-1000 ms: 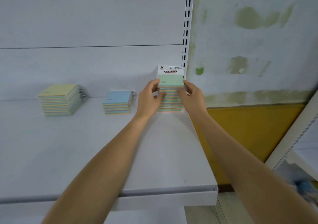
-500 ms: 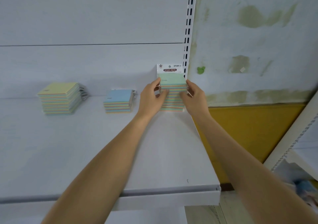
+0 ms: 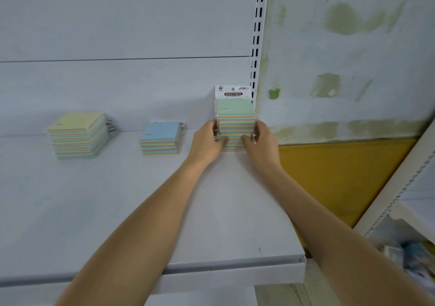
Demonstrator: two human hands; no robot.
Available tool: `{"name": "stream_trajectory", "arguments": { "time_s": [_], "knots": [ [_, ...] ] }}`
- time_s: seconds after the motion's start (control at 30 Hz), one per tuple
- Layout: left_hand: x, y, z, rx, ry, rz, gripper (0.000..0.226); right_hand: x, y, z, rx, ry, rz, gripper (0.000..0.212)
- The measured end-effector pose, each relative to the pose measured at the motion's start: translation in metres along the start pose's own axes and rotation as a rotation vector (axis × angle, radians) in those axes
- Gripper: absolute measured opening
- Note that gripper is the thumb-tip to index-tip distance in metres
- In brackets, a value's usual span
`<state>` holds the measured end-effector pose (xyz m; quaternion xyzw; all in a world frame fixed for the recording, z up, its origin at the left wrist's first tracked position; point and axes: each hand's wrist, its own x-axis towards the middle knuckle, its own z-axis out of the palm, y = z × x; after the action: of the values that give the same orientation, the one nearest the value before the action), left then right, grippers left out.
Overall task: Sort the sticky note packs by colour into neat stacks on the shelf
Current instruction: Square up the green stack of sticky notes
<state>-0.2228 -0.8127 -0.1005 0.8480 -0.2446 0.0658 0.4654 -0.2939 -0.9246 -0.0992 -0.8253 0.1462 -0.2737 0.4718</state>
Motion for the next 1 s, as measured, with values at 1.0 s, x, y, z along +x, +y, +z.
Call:
{"name": "stream_trajectory", "arguments": {
  "time_s": [1.0],
  "knots": [
    [-0.014,0.006,-0.001,0.024,-0.015,-0.119,0.036,0.001,0.004,0.006,-0.222,-0.112,-0.013,0.048]
  ]
}}
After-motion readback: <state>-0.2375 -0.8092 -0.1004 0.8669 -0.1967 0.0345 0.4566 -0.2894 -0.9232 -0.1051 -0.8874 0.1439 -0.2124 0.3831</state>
